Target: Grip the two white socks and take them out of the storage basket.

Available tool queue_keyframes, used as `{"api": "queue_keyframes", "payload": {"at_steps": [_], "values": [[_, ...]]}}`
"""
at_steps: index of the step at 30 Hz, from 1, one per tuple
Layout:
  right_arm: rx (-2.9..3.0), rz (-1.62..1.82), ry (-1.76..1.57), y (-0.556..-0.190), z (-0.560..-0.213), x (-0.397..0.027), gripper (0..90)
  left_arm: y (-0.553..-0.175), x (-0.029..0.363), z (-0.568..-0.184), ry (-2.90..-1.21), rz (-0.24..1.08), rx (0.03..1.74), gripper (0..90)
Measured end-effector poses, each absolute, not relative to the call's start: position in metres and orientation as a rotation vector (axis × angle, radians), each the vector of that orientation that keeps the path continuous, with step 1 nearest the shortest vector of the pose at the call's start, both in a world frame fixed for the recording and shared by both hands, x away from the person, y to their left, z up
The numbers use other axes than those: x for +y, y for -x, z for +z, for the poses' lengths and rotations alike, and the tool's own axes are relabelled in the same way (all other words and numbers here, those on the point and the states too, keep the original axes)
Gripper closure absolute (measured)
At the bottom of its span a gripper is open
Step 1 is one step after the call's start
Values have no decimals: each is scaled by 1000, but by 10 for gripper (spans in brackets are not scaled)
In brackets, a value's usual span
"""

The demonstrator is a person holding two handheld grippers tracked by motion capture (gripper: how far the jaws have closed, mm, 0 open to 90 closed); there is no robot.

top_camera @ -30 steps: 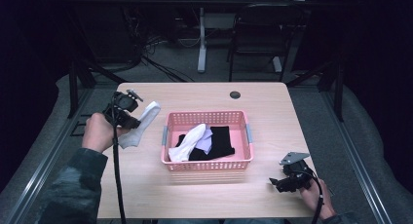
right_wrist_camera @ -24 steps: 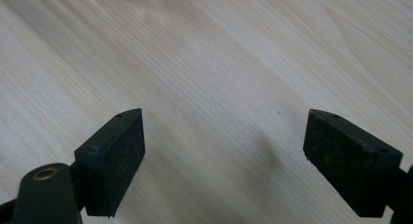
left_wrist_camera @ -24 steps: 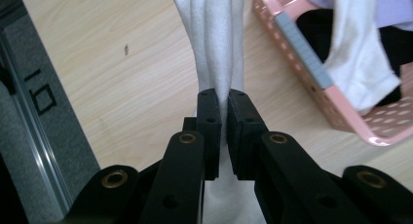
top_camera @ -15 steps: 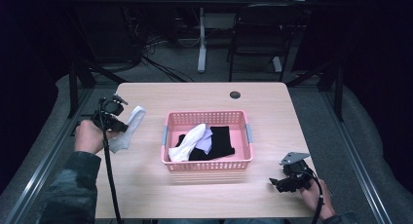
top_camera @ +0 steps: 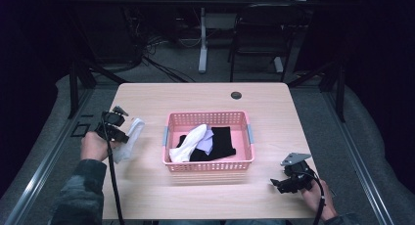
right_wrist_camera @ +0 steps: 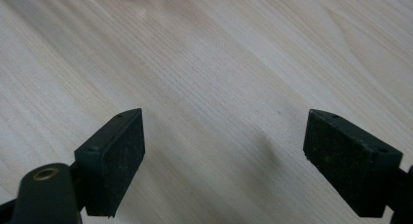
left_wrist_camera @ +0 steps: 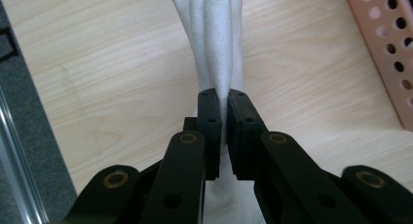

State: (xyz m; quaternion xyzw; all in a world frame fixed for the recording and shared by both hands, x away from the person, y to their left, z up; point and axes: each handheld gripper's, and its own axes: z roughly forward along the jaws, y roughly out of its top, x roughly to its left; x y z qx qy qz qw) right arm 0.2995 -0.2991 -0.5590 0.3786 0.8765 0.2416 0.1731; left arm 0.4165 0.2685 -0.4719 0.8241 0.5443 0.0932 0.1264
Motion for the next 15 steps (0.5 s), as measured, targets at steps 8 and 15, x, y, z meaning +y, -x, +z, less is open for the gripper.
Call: {"api": "queue_keyframes", "payload": {"at_steps": [8, 15], "values": [[2489, 696, -1077, -300, -560, -299, 145, -422, 271, -505, -2385, 218, 1641, 848], [2490, 694, -1077, -300, -560, -299, 145, -423, 279, -525, -2351, 148, 1700, 748]]}}
